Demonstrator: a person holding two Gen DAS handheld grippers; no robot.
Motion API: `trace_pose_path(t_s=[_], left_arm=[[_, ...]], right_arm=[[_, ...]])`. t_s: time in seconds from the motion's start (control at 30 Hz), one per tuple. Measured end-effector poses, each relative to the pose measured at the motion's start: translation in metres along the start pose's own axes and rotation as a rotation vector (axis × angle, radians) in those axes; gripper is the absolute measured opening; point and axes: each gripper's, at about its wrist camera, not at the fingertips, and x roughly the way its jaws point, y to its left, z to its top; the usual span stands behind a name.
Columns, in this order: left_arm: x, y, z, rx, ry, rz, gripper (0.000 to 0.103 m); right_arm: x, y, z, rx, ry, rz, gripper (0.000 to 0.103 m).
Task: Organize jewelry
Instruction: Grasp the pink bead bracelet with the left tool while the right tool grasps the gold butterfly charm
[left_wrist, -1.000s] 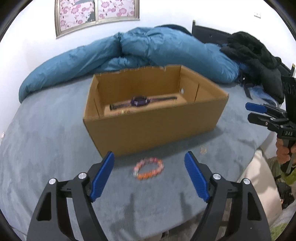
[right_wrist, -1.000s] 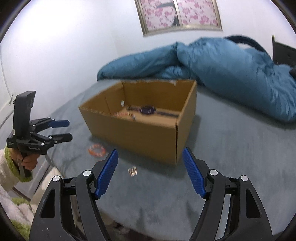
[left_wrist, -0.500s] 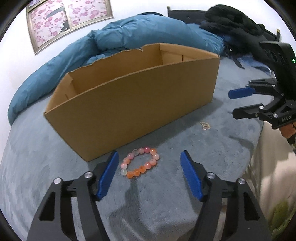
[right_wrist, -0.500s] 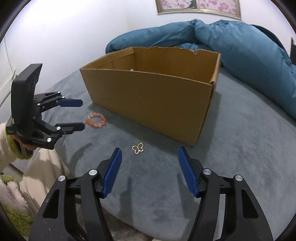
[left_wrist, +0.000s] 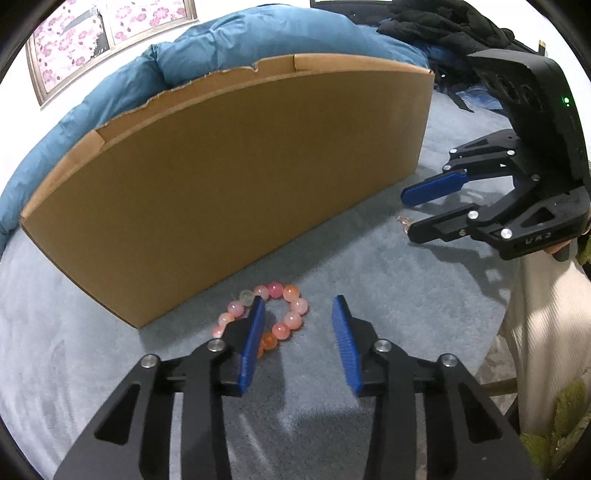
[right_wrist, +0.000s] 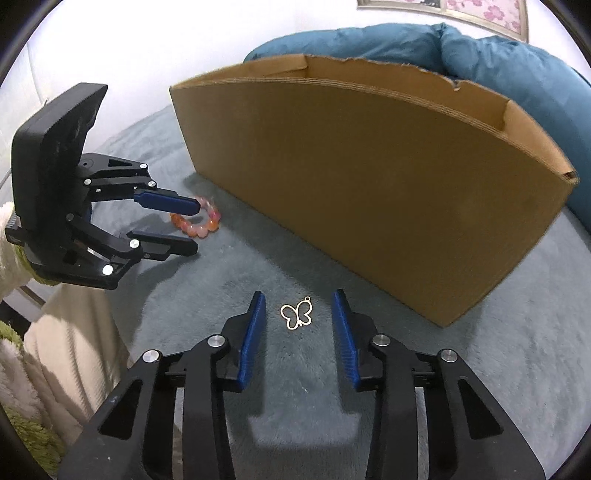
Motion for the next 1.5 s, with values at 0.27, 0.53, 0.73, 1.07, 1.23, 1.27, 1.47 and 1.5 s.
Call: trace_pose_path(t_s=[0.27,0.53,0.73,1.07,1.23,1.27,1.47,1.5], left_arm=[[0.010,0.003,0.002,-0.019,0.021,0.009,0.031],[0.016,0.004,0.008,-0.037,0.066,0.030,0.025],[0.019,0.004,0.017,-0.045,0.090,0.050,0.024],[0.022,-0.004,0.026,-0.050,0.102,0.079,0.012],[0.021,-0.007,0.026,-0.049,0.100,0.085,0.009],[0.020,-0.006,0.025,-0.050,0.099,0.085,0.009],[0.017,-0.010,0.025,-0.043,0.090,0.095,0.009],[0.016,-0.009,0.024,-0.042,0.089,0.095,0.009]], right_arm=[[0.014,0.001,0.001,-0.020,0.025,0.002,0.030],[0.020,0.005,-0.003,-0.026,0.035,-0.017,0.024],[0.014,0.004,-0.006,-0.030,0.041,-0.020,0.016],[0.005,-0.003,-0.005,0.005,0.030,-0.012,0.015],[0.006,-0.002,-0.003,0.013,0.024,-0.019,0.015],[0.004,-0.002,-0.003,0.014,0.022,-0.022,0.015],[-0.002,-0.003,-0.003,0.031,0.012,-0.030,0.015],[-0.003,-0.003,-0.003,0.033,0.010,-0.031,0.015]])
